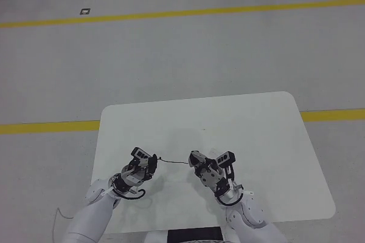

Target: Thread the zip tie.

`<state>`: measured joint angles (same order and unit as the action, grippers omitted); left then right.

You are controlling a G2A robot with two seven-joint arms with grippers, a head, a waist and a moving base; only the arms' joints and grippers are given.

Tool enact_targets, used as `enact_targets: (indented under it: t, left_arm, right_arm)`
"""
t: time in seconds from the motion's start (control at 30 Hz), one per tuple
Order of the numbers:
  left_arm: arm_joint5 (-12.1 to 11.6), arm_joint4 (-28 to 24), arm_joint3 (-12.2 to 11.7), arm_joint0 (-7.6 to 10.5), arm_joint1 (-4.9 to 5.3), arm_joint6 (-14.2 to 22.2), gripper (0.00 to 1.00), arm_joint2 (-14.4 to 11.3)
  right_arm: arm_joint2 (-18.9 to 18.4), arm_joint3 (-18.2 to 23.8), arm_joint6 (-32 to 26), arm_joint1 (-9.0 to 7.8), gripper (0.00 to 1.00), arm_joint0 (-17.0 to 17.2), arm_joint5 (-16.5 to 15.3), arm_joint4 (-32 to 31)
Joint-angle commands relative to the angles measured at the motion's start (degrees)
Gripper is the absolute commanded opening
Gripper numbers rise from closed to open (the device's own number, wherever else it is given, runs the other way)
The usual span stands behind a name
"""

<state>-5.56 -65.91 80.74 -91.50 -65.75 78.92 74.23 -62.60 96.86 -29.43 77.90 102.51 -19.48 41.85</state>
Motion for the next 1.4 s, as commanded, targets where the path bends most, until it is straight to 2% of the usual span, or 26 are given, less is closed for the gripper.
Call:
enact_targets:
  t: [0.0, 0.43, 0.57, 0.63, 0.7, 0.8, 0.93, 1.03, 1.27, 1.37]
  left_arm:
    - [0.0, 0.0, 0.0, 0.0, 0.0, 0.0, 0.0, 0.0]
    - [0.0, 0.0, 0.0, 0.0, 0.0, 0.0, 0.0, 0.0]
    - [0.0, 0.0, 0.0, 0.0, 0.0, 0.0, 0.0, 0.0]
    - [-0.77, 2.25, 1.1, 0.58, 0.15, -1.86, 0.0, 0.37]
    - [-2.77, 6.05, 2.32, 0.72, 0.54, -2.86, 0.0, 1.65]
    - [-5.34, 12.38, 4.5, 0.31, 1.23, -4.07, 0.0, 3.73]
    - [-7.06, 16.78, 8.48, -0.67, 1.94, -4.26, 0.0, 5.96]
    - [-7.49, 14.7, 10.61, -1.2, 2.05, -1.51, 0.0, 6.08]
    - [-7.49, 14.7, 10.61, -1.2, 2.05, -1.51, 0.0, 6.08]
    - [-5.24, 12.42, 11.92, -1.2, 1.92, -4.56, 0.0, 5.45]
  right_arm:
    - [-0.88, 0.58, -0.55, -0.17, 1.0, -0.1, 0.0, -4.47]
    - [-0.88, 0.58, -0.55, -0.17, 1.0, -0.1, 0.0, -4.47]
    - [-2.5, 1.6, 2.04, -0.59, 1.0, -0.3, 0.0, -11.55]
    - [-3.59, 2.66, 3.06, -0.78, 1.0, 0.22, 0.0, -14.14]
    - [-5.03, 3.95, 4.02, -0.98, 1.0, 0.89, 0.0, -16.6]
    - [-7.11, 5.77, 5.37, -1.22, 1.0, 1.93, 0.0, -20.39]
    - [-9.72, 8.19, 6.95, -1.43, 1.0, 3.24, 0.0, -24.37]
    - [-11.13, 9.45, 8.06, -1.45, 1.0, 3.97, 0.0, -26.16]
    - [-11.13, 9.45, 8.06, -1.45, 1.0, 3.97, 0.0, -26.16]
    - [-11.13, 9.45, 8.06, -1.45, 1.0, 3.97, 0.0, -26.16]
